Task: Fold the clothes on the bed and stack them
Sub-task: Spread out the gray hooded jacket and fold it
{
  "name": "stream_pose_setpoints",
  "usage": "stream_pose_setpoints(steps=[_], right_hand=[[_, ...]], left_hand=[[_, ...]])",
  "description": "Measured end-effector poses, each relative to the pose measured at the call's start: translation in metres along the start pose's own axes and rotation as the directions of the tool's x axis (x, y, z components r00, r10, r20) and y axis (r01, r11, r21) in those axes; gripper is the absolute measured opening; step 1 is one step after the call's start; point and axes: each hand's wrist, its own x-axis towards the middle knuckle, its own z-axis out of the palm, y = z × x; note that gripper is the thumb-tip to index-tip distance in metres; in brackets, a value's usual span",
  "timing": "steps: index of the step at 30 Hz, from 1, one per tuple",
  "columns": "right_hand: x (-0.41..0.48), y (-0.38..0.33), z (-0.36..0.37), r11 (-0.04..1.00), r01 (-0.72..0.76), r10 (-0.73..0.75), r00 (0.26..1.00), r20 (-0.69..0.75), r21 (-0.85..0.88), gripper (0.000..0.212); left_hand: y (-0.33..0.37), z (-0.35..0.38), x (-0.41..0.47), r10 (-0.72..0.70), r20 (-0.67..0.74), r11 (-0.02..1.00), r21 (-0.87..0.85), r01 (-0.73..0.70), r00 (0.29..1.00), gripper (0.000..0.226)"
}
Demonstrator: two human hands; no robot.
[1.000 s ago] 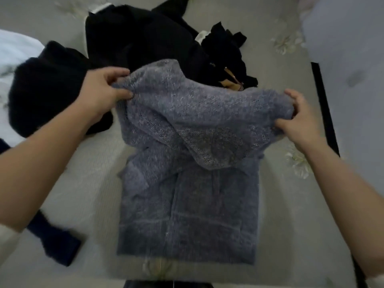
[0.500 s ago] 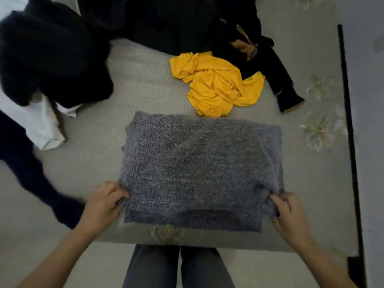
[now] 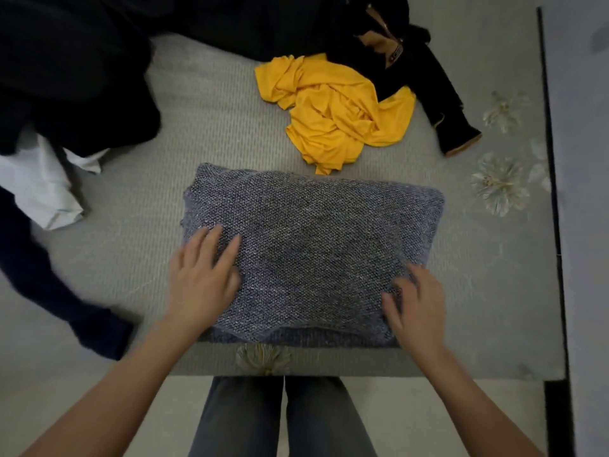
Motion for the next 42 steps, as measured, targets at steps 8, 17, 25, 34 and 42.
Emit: stream_pose_setpoints(steps=[8, 17, 25, 34, 42], right_hand=[[0.081, -0.036, 0.042, 0.950, 0.046, 0.071, 0.931, 0.357, -0.309, 0.062], [0.072, 0.025, 0.066, 0.931, -0.151, 0.324, 0.762, 0.560, -0.333, 0.085], [0.054, 0.015, 0.013, 0.968, -0.222, 0.251, 0.904, 0.347, -0.121, 0.101], [0.021, 0.025, 0.036, 0.620, -0.686, 0.635, 0.724, 0.270, 0.380, 0.098], [0.027, 0.029, 0.038, 0.411, -0.766, 0.676, 0.620, 0.398, 0.494, 0.109]], left_hand=[[0.047, 0.037, 0.050, -0.099, 0.469, 0.995, 0.071, 0.074, 0.878, 0.075], [0.043, 0.073, 0.041, -0.107, 0.629, 0.986, 0.165, 0.002, 0.770, 0.081], [0.030, 0.019, 0.035, -0.223, 0.238, 0.949, -0.168, 0.266, 0.945, 0.068], [-0.015, 0.037, 0.005, -0.580, 0.493, 0.328, -0.588, 0.740, 0.649, 0.082], [-0.023, 0.040, 0.010, -0.598, 0.581, 0.132, -0.608, 0.783, 0.552, 0.087]])
